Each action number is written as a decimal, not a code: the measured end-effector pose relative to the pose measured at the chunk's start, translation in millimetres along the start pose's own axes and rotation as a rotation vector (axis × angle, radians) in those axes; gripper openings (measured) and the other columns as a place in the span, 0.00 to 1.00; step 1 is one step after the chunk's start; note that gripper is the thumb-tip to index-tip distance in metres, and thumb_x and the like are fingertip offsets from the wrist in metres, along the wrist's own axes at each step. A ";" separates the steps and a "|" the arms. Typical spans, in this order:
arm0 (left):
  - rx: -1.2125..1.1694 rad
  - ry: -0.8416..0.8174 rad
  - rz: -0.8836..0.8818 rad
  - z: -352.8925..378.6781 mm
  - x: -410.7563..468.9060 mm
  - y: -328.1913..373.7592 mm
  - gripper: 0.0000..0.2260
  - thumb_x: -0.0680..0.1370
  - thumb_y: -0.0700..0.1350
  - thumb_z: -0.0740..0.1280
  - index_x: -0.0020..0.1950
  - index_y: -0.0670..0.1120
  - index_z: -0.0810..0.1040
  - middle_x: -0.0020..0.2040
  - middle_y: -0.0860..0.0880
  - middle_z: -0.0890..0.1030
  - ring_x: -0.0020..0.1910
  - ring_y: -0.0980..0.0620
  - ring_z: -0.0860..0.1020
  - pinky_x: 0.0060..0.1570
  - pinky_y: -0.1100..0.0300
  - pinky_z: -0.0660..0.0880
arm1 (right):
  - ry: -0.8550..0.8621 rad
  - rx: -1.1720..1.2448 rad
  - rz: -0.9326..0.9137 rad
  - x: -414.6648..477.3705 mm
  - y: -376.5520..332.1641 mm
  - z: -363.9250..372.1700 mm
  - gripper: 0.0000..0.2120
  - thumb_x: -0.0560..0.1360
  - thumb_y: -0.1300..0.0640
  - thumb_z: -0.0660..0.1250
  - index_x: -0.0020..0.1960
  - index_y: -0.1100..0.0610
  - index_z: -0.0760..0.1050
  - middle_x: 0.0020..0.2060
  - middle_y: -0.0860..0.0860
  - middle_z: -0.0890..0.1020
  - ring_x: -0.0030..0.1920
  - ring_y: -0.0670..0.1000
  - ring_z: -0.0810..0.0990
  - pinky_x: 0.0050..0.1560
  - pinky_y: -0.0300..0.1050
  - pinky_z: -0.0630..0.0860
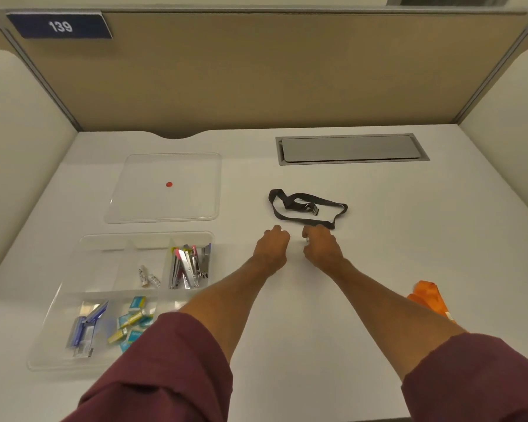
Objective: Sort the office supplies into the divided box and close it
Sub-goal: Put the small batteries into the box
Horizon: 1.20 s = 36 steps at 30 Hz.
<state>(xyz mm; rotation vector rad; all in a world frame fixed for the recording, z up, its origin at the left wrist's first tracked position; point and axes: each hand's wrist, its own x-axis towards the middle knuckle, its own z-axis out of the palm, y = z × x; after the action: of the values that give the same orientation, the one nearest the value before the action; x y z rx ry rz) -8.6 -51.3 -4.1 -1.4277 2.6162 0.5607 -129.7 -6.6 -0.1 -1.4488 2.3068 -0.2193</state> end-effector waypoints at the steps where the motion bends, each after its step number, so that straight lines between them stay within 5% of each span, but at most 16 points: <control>1: -0.022 0.013 -0.003 -5.1 -3.2 -4.5 0.11 0.74 0.32 0.64 0.56 0.37 0.73 0.59 0.40 0.73 0.56 0.42 0.74 0.54 0.54 0.74 | 0.000 0.005 -0.016 -0.2 -7.4 -0.7 0.14 0.75 0.66 0.65 0.60 0.58 0.74 0.60 0.57 0.74 0.57 0.57 0.77 0.54 0.45 0.74; 9: -0.185 0.174 -0.068 -59.9 -39.7 -68.8 0.15 0.74 0.35 0.68 0.60 0.37 0.74 0.61 0.41 0.73 0.58 0.43 0.74 0.56 0.54 0.73 | 0.035 0.037 -0.240 -10.5 -94.9 -5.7 0.15 0.74 0.66 0.64 0.60 0.61 0.72 0.56 0.60 0.74 0.54 0.59 0.76 0.51 0.49 0.74; 14: -0.235 0.249 -0.099 -89.5 -71.1 -128.6 0.11 0.71 0.34 0.67 0.49 0.45 0.72 0.50 0.46 0.69 0.47 0.50 0.68 0.47 0.57 0.69 | 0.027 0.034 -0.321 -20.8 -161.0 -1.4 0.16 0.74 0.65 0.63 0.61 0.61 0.71 0.57 0.60 0.73 0.55 0.61 0.75 0.53 0.51 0.74; 20: -0.234 0.333 -0.157 -107.7 -108.7 -193.1 0.13 0.71 0.34 0.69 0.42 0.50 0.68 0.48 0.48 0.66 0.46 0.53 0.65 0.44 0.60 0.66 | 0.016 0.038 -0.412 -36.1 -230.1 16.3 0.16 0.75 0.65 0.64 0.62 0.62 0.71 0.58 0.60 0.73 0.54 0.60 0.76 0.52 0.49 0.74; 22: -0.243 0.344 -0.202 -106.9 -118.3 -214.3 0.08 0.71 0.34 0.69 0.48 0.42 0.75 0.49 0.45 0.70 0.46 0.51 0.68 0.47 0.54 0.72 | 0.011 0.044 -0.435 -42.2 -249.7 24.9 0.15 0.75 0.65 0.64 0.61 0.61 0.71 0.57 0.60 0.73 0.54 0.60 0.76 0.52 0.49 0.75; 24: -0.248 0.328 -0.240 -102.0 -125.3 -231.0 0.14 0.72 0.36 0.70 0.57 0.37 0.75 0.56 0.42 0.74 0.51 0.47 0.73 0.52 0.54 0.74 | 0.002 0.042 -0.448 -47.5 -264.7 33.7 0.15 0.75 0.65 0.64 0.61 0.61 0.71 0.57 0.60 0.73 0.53 0.60 0.76 0.52 0.51 0.75; 36: -0.296 0.073 -0.186 -51.8 -137.0 -258.7 0.20 0.74 0.34 0.68 0.65 0.36 0.71 0.65 0.38 0.72 0.65 0.43 0.71 0.62 0.55 0.69 | -0.054 0.001 -0.384 -57.3 -296.4 75.2 0.15 0.75 0.59 0.68 0.60 0.59 0.74 0.58 0.58 0.75 0.56 0.58 0.77 0.54 0.48 0.74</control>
<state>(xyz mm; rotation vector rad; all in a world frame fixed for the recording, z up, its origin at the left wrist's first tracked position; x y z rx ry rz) 285.8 -88.9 11.4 -1.7838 2.4954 0.9173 168.2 -82.5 47.4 -1.8634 1.9678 -0.2852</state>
